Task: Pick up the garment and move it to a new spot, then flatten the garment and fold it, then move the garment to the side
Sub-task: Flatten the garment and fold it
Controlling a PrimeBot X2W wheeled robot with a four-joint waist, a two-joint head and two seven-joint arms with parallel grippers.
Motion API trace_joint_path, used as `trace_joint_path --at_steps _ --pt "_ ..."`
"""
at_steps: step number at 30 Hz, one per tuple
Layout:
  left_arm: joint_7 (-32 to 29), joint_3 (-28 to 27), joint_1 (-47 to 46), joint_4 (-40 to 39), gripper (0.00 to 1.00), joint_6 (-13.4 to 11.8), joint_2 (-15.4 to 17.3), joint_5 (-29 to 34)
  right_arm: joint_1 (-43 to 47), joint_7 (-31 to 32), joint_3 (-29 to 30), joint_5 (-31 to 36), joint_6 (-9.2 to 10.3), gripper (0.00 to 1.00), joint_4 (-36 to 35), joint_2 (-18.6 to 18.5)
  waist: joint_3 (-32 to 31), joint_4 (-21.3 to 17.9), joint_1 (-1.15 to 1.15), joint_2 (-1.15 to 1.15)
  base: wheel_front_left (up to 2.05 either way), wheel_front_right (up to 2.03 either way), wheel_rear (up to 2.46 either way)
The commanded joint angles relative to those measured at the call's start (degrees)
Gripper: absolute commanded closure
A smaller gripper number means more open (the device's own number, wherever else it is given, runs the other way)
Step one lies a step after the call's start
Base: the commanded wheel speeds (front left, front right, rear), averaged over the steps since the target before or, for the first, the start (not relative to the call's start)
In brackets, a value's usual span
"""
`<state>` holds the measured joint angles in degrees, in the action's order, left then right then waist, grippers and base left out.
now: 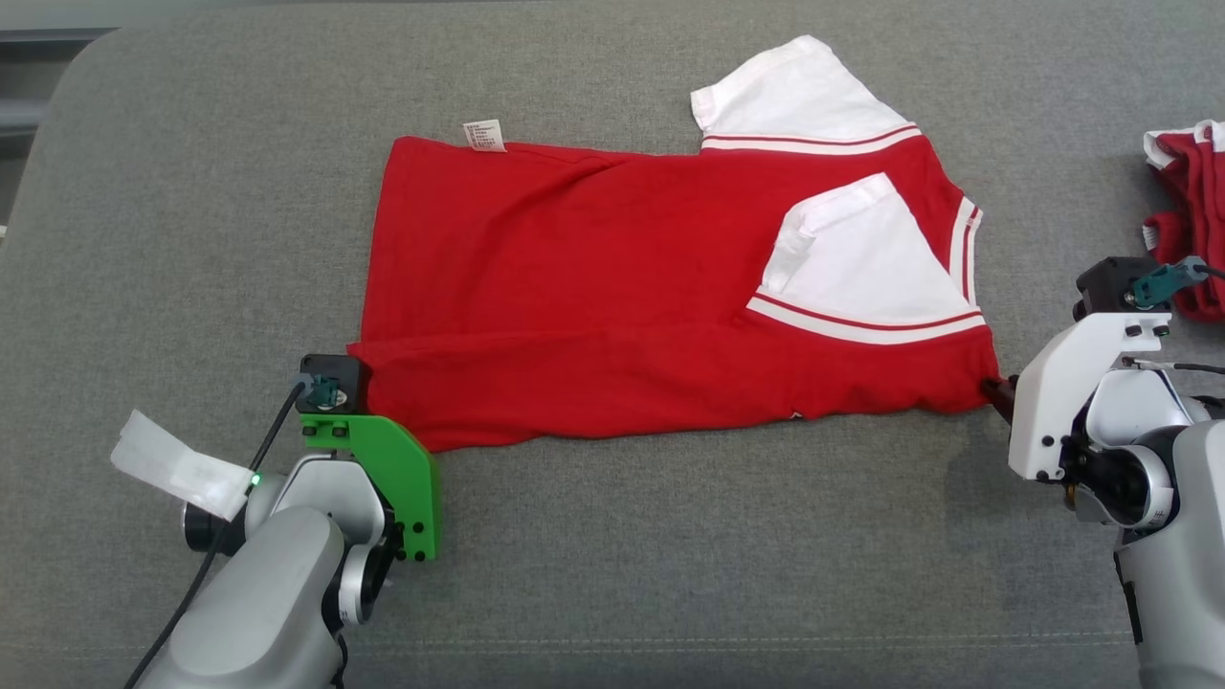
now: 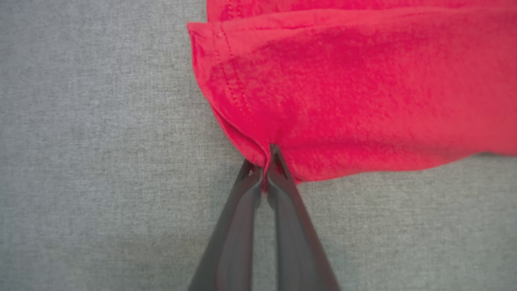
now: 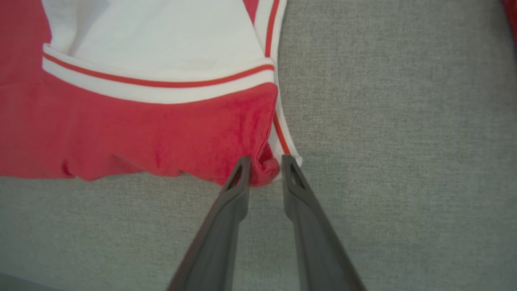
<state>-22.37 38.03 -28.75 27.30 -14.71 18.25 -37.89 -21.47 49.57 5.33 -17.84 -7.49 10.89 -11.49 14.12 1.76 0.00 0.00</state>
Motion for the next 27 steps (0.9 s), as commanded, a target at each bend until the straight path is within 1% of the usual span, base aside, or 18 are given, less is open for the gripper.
trace_joint_path --at_steps 1,2,4,5,6,7,8,10,11,12,13,14,17,18,23,27 --pt "-0.3 0.31 0.79 0.69 1.0 -0.18 0.36 -0.41 0.35 -0.29 0.03 -0.25 0.01 0.62 -0.13 -0.01 0.02 -0.01 0.0 0.0 0.0 0.0 0.0" --pt "-0.25 0.34 0.81 0.69 1.0 -0.19 0.39 -0.46 0.23 -0.46 0.11 -0.2 0.01 0.6 -0.12 -0.12 0.03 -0.03 0.0 0.0 0.0 0.0 0.0" --pt "-0.16 0.34 0.74 0.69 1.0 -0.2 0.45 -0.4 -0.18 -0.96 0.14 -0.06 0.01 0.47 -0.01 -0.25 0.11 -0.07 0.0 0.0 0.0 0.0 0.0" --pt "-0.12 0.35 0.74 0.72 1.0 -0.21 0.43 -0.45 -0.37 -1.16 0.06 0.01 0.01 0.45 0.15 -0.28 0.15 -0.09 0.0 0.0 0.0 0.0 0.0" --pt "-0.13 0.39 0.73 0.75 1.0 -0.19 0.41 -0.48 -0.65 -1.43 0.03 0.13 0.01 0.37 0.27 -0.33 0.2 -0.12 0.0 0.0 0.0 0.0 0.0" --pt "-0.08 0.41 0.66 0.74 1.0 -0.18 0.39 -0.5 -1.04 -1.68 0.19 0.31 0.01 0.21 0.44 -0.36 0.26 -0.12 0.0 0.0 0.0 0.0 0.0" --pt "-0.12 0.48 0.59 0.71 1.0 -0.18 0.35 -0.5 -1.28 -1.93 0.22 0.35 0.01 0.16 0.76 -0.37 0.3 -0.11 0.0 0.0 0.0 0.0 0.0" --pt "-0.16 0.56 0.5 0.71 1.0 -0.14 0.28 -0.6 -1.63 -2.2 0.04 0.54 0.01 0.15 1.38 -0.38 0.33 -0.08 0.0 0.0 0.0 0.0 0.0" --pt "-0.16 0.59 0.44 0.73 1.0 -0.1 0.28 -0.64 -1.93 -2.27 -0.03 0.58 0.01 0.2 1.69 -0.37 0.33 -0.07 0.0 0.0 0.0 0.0 0.0" --pt "-0.23 0.64 0.4 0.77 1.0 -0.07 0.27 -0.69 -2.19 -2.29 -0.2 0.52 0.01 0.27 1.99 -0.35 0.33 -0.05 0.0 0.0 0.0 0.0 0.0" --pt "-0.28 0.7 0.34 0.81 1.0 -0.03 0.25 -0.72 -2.39 -2.29 -0.46 0.54 0.01 0.39 2.3 -0.41 0.32 -0.02 0.0 0.0 0.0 0.0 0.0" --pt "-0.3 0.77 0.29 0.82 1.0 -0.03 0.22 -0.71 -2.46 -2.24 -0.79 0.54 0.01 0.58 2.58 -0.43 0.29 0.03 0.0 0.0 0.0 0.0 0.0" --pt "-0.28 0.9 0.29 0.9 1.0 -0.04 0.11 -0.74 -2.31 -2.08 -1.58 -0.21 0.01 0.94 3.18 -0.33 0.1 0.16 0.0 0.0 0.0 0.0 0.0" --pt "-0.28 0.93 0.35 0.92 1.0 -0.04 0.08 -0.76 -2.03 -2.06 -1.75 -0.4 0.01 1.0 3.18 -0.39 -0.01 0.19 0.0 0.0 0.0 0.0 0.0" --pt "-0.03 1.15 1.2 1.15 1.0 0.07 -0.06 -1.06 0.32 -1.57 -1.72 -1.08 0.01 1.0 2.28 -1.54 -1.02 0.25 0.0 0.0 0.0 0.0 0.0" --pt "0.53 1.28 2.13 1.0 1.0 0.22 0.31 -1.13 2.4 -1.87 -0.85 -1.7 0.01 1.0 0.99 -1.58 -1.91 0.19 0.0 0.0 0.0 0.0 0.0"
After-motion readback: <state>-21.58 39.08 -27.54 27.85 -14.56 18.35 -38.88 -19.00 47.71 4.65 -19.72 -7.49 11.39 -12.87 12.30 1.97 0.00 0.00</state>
